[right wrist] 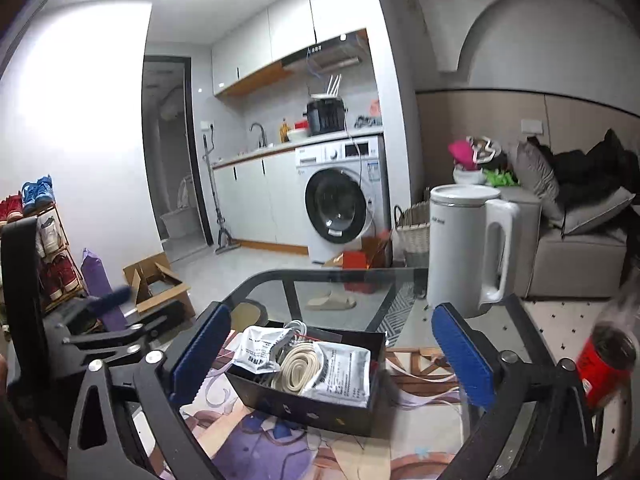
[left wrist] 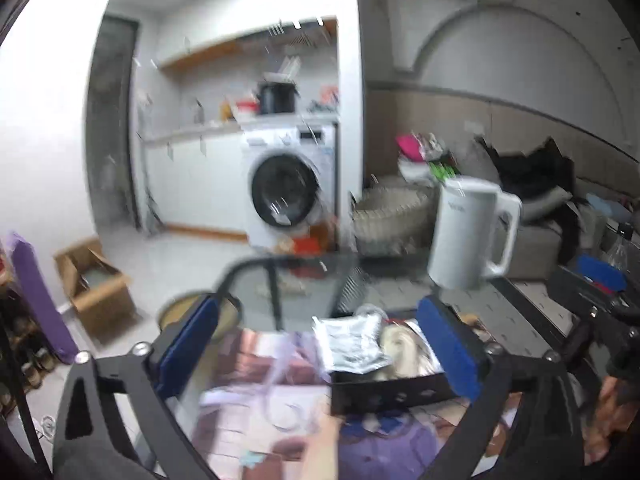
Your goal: Organize soft objects
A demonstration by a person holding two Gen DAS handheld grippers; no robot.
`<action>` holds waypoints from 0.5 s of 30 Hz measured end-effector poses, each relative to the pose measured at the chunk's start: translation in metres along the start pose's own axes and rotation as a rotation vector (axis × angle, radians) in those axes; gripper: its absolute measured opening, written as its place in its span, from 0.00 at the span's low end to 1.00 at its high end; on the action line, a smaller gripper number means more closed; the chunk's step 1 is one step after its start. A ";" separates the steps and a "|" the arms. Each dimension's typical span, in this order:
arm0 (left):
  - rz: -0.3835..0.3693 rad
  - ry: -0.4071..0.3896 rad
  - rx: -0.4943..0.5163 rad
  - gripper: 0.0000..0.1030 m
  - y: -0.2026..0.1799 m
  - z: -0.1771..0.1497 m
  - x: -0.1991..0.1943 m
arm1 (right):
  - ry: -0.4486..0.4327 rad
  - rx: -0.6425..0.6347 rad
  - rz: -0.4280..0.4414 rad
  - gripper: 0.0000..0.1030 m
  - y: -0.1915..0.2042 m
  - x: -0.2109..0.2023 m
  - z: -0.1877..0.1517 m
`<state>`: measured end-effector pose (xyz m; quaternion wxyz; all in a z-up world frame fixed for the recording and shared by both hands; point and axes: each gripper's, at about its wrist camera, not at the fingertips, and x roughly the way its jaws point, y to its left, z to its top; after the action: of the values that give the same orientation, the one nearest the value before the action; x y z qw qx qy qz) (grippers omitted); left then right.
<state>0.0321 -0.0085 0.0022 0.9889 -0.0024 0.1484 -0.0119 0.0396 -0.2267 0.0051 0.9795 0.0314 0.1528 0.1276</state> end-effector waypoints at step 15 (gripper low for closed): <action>-0.042 -0.036 -0.042 1.00 0.003 -0.040 -0.053 | -0.112 -0.031 -0.048 1.00 0.008 -0.051 -0.043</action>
<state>-0.0302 -0.0046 -0.0204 0.9906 -0.0268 0.1305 -0.0296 -0.0222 -0.2310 -0.0200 0.9896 0.0198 0.0965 0.1045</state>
